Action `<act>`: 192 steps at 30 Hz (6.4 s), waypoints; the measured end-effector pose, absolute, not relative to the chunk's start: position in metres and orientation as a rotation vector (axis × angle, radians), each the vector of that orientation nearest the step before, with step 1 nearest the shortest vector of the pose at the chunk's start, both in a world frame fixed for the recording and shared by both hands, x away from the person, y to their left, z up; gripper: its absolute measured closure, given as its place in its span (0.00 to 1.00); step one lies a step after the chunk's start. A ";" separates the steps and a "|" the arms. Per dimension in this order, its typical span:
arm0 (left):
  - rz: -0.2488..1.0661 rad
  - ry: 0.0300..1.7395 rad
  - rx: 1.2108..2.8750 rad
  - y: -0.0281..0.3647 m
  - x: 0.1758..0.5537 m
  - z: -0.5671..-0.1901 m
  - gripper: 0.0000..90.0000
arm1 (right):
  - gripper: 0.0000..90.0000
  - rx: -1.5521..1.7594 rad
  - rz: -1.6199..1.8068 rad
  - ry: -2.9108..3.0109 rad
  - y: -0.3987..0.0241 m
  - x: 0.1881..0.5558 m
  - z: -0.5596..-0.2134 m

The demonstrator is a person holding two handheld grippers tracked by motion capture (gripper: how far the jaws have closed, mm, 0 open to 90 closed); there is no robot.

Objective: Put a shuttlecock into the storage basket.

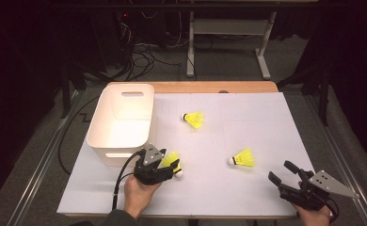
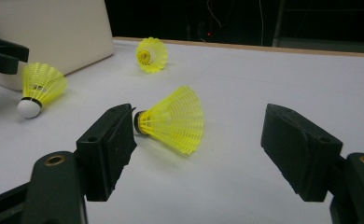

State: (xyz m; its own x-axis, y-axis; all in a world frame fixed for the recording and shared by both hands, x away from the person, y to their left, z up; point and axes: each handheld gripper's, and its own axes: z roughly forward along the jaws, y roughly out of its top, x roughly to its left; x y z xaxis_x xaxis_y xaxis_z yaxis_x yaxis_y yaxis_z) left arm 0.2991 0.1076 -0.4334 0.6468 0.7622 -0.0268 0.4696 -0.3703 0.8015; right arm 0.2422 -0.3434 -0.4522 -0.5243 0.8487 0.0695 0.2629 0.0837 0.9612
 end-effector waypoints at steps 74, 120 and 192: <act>0.290 0.997 2.045 0.103 0.318 -0.449 0.95 | 0.29 1.076 1.446 1.851 -0.342 0.242 -0.452; 0.213 0.927 2.019 0.074 0.349 -0.425 0.99 | 0.30 1.066 1.451 1.860 -0.340 0.242 -0.452; 0.364 1.059 2.050 0.042 0.412 -0.390 0.99 | 0.29 1.033 1.445 1.913 -0.334 0.252 -0.454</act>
